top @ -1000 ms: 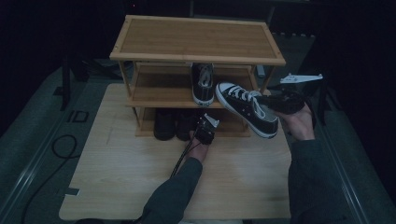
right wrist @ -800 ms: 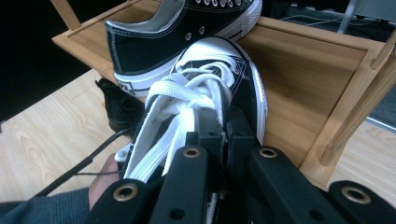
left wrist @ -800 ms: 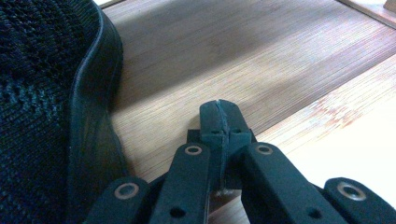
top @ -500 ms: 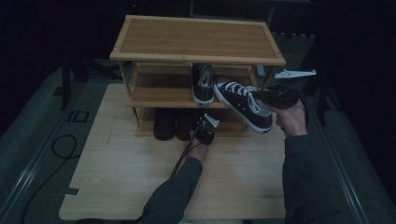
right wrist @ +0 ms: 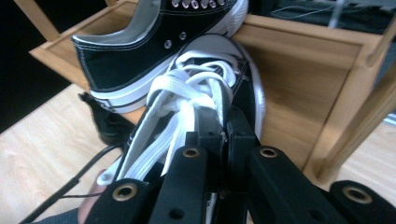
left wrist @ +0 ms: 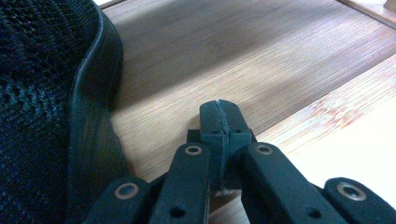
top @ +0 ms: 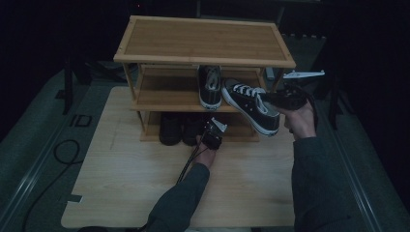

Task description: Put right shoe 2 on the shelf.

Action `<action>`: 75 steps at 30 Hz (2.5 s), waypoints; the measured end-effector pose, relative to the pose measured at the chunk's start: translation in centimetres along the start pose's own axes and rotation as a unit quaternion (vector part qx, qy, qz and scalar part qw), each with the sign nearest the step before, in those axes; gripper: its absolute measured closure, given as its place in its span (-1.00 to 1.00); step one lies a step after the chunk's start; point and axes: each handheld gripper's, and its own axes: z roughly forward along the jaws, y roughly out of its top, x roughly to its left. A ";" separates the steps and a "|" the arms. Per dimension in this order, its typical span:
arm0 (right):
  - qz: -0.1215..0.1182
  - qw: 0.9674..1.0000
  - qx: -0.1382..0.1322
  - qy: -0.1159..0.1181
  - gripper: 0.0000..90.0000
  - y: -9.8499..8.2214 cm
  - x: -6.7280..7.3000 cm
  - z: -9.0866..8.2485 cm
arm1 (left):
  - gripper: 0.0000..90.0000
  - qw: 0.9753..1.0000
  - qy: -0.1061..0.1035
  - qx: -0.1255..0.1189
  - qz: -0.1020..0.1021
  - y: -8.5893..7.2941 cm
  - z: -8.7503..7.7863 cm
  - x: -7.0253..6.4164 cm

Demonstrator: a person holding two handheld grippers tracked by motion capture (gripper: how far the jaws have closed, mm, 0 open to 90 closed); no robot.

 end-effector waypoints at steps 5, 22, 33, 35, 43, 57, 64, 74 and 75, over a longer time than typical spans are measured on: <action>-0.001 1.000 0.008 0.003 0.87 0.0 0.0 0.0 | 1.00 1.000 0.000 0.000 0.001 0.0 0.0 0.0; -0.023 0.999 0.012 -0.019 0.51 0.1 0.7 -1.6 | 1.00 1.000 0.001 0.000 0.001 0.0 0.0 0.0; -0.037 0.999 -0.017 -0.005 0.45 0.3 1.3 -3.7 | 1.00 1.000 -0.001 0.000 -0.001 0.0 0.0 0.0; -0.036 0.999 -0.022 -0.005 0.45 0.3 1.4 -4.1 | 1.00 1.000 -0.001 0.000 -0.001 0.0 0.0 0.0; -0.033 0.999 -0.026 -0.018 0.36 -0.3 1.0 -4.9 | 1.00 1.000 -0.001 0.000 -0.002 0.0 0.0 0.0; -0.016 0.998 -0.032 -0.052 0.23 -1.6 0.2 -6.4 | 1.00 1.000 -0.001 0.000 -0.001 0.0 0.0 0.0; -0.024 0.997 -0.039 -0.063 0.56 -2.3 0.1 -7.0 | 1.00 1.000 -0.001 0.000 -0.001 0.0 0.0 0.0; -0.032 0.996 -0.030 -0.081 0.80 -3.9 0.2 -7.6 | 1.00 1.000 -0.001 0.000 -0.001 0.0 0.0 0.0; -0.034 0.996 -0.029 -0.081 0.83 -4.1 0.2 -7.7 | 1.00 1.000 -0.001 0.000 -0.001 0.0 0.0 0.0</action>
